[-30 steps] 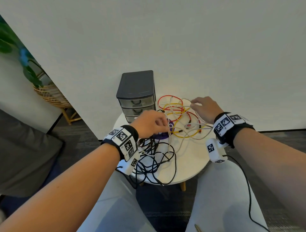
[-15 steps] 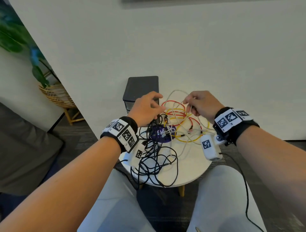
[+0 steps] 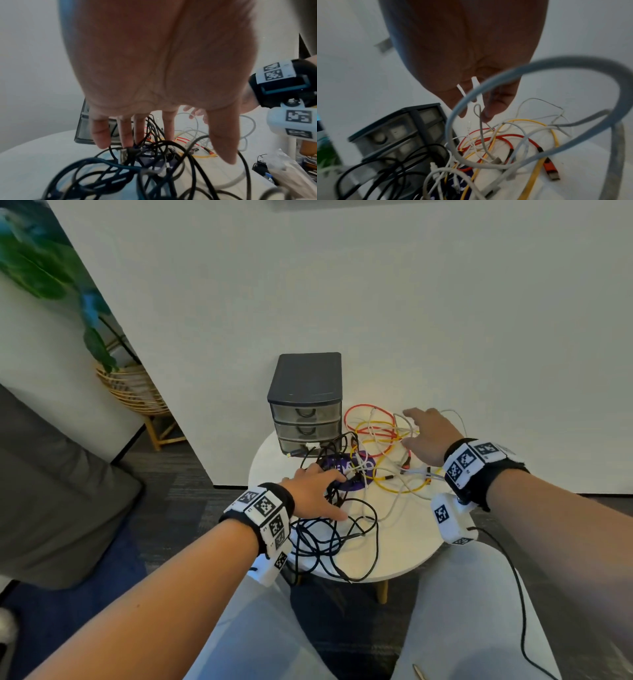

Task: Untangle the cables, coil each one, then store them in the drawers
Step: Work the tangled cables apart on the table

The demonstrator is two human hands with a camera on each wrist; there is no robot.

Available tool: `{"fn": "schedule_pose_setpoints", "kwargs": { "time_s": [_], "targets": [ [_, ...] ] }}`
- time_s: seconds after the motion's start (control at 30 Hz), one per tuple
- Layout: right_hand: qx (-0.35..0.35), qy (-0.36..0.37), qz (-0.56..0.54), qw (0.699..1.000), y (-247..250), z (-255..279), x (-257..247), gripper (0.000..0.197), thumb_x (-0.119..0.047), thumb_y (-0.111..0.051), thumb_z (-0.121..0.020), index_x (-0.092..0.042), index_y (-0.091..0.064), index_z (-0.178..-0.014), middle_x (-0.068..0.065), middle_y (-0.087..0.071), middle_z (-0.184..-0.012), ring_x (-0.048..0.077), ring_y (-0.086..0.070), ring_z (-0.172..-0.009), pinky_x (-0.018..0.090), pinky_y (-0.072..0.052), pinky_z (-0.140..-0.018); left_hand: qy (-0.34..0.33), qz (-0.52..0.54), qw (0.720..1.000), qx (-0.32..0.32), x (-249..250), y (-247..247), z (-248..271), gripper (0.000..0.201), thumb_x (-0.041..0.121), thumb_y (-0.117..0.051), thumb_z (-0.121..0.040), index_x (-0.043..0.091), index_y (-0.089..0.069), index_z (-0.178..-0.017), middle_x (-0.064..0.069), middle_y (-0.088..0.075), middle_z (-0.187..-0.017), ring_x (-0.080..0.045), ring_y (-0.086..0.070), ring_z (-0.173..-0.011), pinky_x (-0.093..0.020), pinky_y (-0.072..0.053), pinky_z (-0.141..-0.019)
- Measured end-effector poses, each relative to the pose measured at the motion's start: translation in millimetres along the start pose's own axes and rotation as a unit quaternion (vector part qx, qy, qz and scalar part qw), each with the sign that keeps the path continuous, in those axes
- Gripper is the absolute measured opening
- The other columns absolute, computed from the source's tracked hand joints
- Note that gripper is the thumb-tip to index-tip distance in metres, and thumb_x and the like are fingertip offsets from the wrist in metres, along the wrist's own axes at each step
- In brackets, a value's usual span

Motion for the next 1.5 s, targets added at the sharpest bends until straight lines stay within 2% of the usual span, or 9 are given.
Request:
{"fn": "schedule_pose_setpoints", "kwargs": {
  "time_s": [0.1,0.2,0.3,0.5,0.67,0.83,1.0,1.27,1.5],
  "targets": [
    [0.009,0.071,0.011,0.997,7.4,22.0,-12.4,0.051,-0.038,-0.063,-0.096,-0.025,-0.048,-0.144,0.009,-0.046,-0.129,0.026,-0.054,-0.106,0.034,-0.042,-0.090,-0.005,0.009,1.000,0.016,4.7,-1.1,-7.6,0.078,0.053,-0.071,-0.088,0.035,-0.032,-0.152,-0.005,-0.037,-0.151,-0.031,-0.039,-0.138,-0.054,-0.037,-0.113],
    [-0.112,0.085,0.156,0.978,-13.3,36.8,-13.2,0.043,-0.050,-0.060,-0.095,-0.023,-0.059,-0.129,0.001,-0.047,-0.119,0.022,-0.053,-0.103,0.036,-0.044,-0.090,-0.002,0.007,1.000,0.027,10.0,1.6,-13.8,0.076,0.050,-0.070,-0.090,0.030,-0.033,-0.154,-0.005,-0.041,-0.148,-0.029,-0.043,-0.134,-0.047,-0.040,-0.111],
    [-0.182,0.092,0.242,0.949,-35.5,43.0,-7.3,0.030,-0.035,-0.052,-0.102,-0.010,-0.068,-0.108,0.008,-0.063,-0.115,0.026,-0.059,-0.103,0.036,-0.048,-0.087,-0.002,0.007,1.000,0.030,12.8,3.3,-16.5,0.075,0.046,-0.071,-0.091,0.025,-0.035,-0.154,-0.007,-0.044,-0.144,-0.029,-0.045,-0.132,-0.041,-0.040,-0.110],
    [0.010,0.050,-0.047,0.998,-8.9,21.3,7.0,0.030,-0.017,-0.047,-0.102,-0.023,-0.057,-0.075,0.010,-0.069,-0.095,0.031,-0.064,-0.087,0.041,-0.050,-0.076,0.015,0.014,0.999,0.040,6.9,7.7,-17.2,0.070,0.041,-0.070,-0.093,0.019,-0.041,-0.152,-0.010,-0.047,-0.142,-0.028,-0.049,-0.128,-0.037,-0.043,-0.106],
    [0.123,-0.026,-0.146,0.981,4.9,-5.6,16.2,0.028,-0.019,-0.050,-0.101,-0.022,-0.061,-0.075,0.008,-0.071,-0.084,0.030,-0.069,-0.080,0.044,-0.057,-0.080,0.013,0.021,0.999,0.036,7.7,7.8,-20.9,0.064,0.040,-0.071,-0.092,0.021,-0.047,-0.148,-0.010,-0.051,-0.140,-0.028,-0.053,-0.124,-0.037,-0.045,-0.105],
    [0.005,-0.026,-0.035,0.999,-26.8,-19.6,-2.1,0.021,-0.023,-0.056,-0.102,-0.007,-0.069,-0.095,0.014,-0.071,-0.096,0.031,-0.068,-0.088,0.040,-0.056,-0.080,0.009,0.036,0.999,0.040,9.0,10.3,-19.8,0.053,0.034,-0.070,-0.094,0.017,-0.053,-0.141,-0.009,-0.055,-0.135,-0.026,-0.054,-0.120,-0.031,-0.044,-0.099],
    [-0.041,-0.020,0.033,0.998,-44.5,-18.0,-17.7,0.018,-0.029,-0.060,-0.099,-0.012,-0.065,-0.106,0.012,-0.065,-0.116,0.029,-0.059,-0.099,0.031,-0.043,-0.077,0.005,0.051,0.998,0.039,5.9,13.5,-18.2,0.053,0.033,-0.070,-0.094,0.015,-0.053,-0.141,-0.008,-0.055,-0.132,-0.026,-0.055,-0.120,-0.032,-0.044,-0.099],
    [-0.090,-0.017,-0.044,0.995,-37.9,-2.5,-19.5,0.049,-0.039,-0.064,-0.096,-0.017,-0.056,-0.140,0.006,-0.058,-0.139,0.026,-0.056,-0.124,0.036,-0.042,-0.103,-0.003,0.064,0.997,0.044,6.3,13.9,-14.4,0.061,0.036,-0.074,-0.091,0.016,-0.051,-0.144,-0.011,-0.054,-0.134,-0.027,-0.054,-0.118,-0.036,-0.046,-0.101],
    [-0.025,-0.056,-0.183,0.981,-20.4,11.4,6.2,0.036,-0.045,-0.061,-0.096,-0.027,-0.063,-0.128,0.003,-0.066,-0.121,0.025,-0.065,-0.107,0.048,-0.053,-0.098,-0.002,0.079,0.996,0.045,8.0,13.6,-6.2,0.067,0.033,-0.072,-0.093,0.015,-0.042,-0.150,-0.013,-0.049,-0.143,-0.028,-0.051,-0.128,-0.028,-0.039,-0.096]
  ]
}}
Point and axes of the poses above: each hand's wrist, its own z-axis away from the middle knuckle, its own y-axis out of the back of the hand, x = y × z, the point moved 5 cm from there along -z, towards the middle knuckle
